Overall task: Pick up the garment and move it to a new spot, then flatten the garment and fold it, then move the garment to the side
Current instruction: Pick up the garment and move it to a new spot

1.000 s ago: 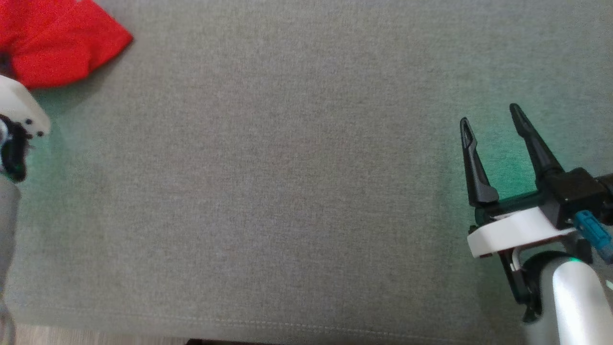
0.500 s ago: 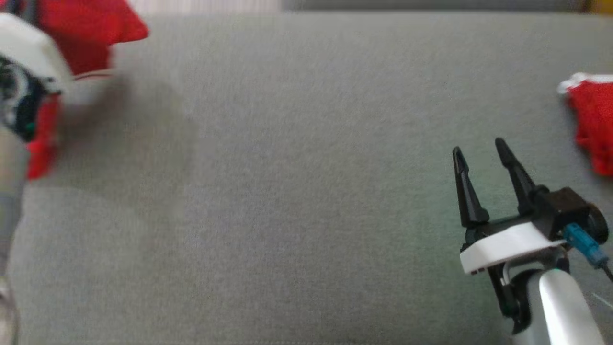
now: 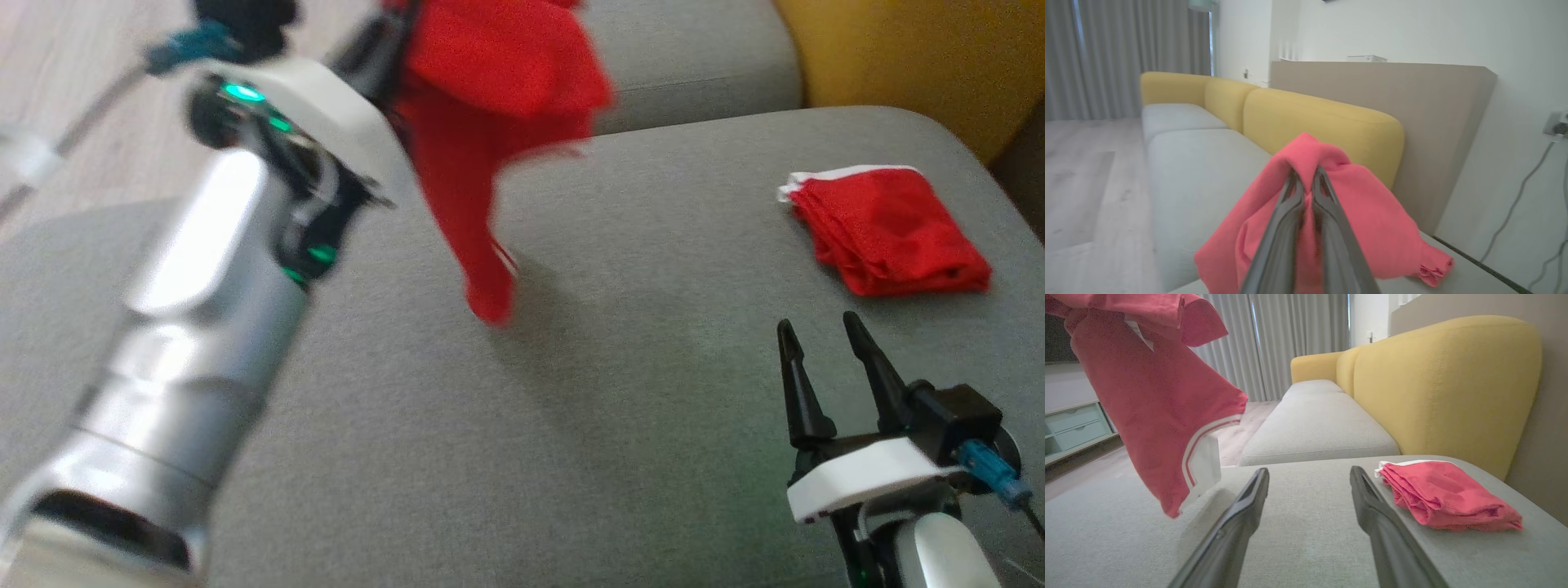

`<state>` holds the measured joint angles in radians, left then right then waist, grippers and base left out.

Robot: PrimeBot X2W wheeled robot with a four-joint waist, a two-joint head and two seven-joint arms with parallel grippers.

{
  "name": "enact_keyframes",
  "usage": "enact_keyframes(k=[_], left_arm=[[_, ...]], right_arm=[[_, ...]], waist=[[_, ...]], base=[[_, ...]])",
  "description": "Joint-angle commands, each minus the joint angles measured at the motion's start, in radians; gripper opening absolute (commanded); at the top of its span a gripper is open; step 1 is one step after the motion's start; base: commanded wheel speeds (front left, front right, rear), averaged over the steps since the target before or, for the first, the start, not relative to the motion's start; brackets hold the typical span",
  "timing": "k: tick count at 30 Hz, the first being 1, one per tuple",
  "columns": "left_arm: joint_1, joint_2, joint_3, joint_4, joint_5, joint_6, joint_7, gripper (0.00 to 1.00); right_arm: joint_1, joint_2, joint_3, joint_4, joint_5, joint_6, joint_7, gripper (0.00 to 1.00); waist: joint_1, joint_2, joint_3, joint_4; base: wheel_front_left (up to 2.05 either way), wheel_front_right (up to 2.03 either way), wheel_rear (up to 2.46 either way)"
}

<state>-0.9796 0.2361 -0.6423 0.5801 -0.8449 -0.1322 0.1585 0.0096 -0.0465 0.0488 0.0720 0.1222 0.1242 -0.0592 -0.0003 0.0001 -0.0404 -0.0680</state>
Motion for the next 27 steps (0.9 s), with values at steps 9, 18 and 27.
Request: enact_keyframes(k=[9,18,27], left_arm=[[0.213,-0.105,0.002,0.099,-0.044,0.060,-0.132,0.00],[0.307,-0.088,0.001,0.333,-0.011,0.109,-0.262,1.00],[0.314,-0.081,-0.032,0.455,0.035,0.077,-0.369,1.00]], right_arm=[[-0.042,-0.004,0.040,0.016,0.034,0.007,-0.044,1.00],[-0.059,-0.004,0.052,0.050,0.041,0.007,-0.067,1.00],[-0.056,-0.004,0.036,0.083,0.034,0.007,-0.080,1.00]], waist=[[0.0003,-0.0001,0.042,-0.079],[0.0003,-0.0001,0.097,-0.098],[0.0003,-0.0001,0.045,-0.043]], base=[[0.00,0.00,0.00],[0.00,0.00,0.00],[0.00,0.00,0.00]])
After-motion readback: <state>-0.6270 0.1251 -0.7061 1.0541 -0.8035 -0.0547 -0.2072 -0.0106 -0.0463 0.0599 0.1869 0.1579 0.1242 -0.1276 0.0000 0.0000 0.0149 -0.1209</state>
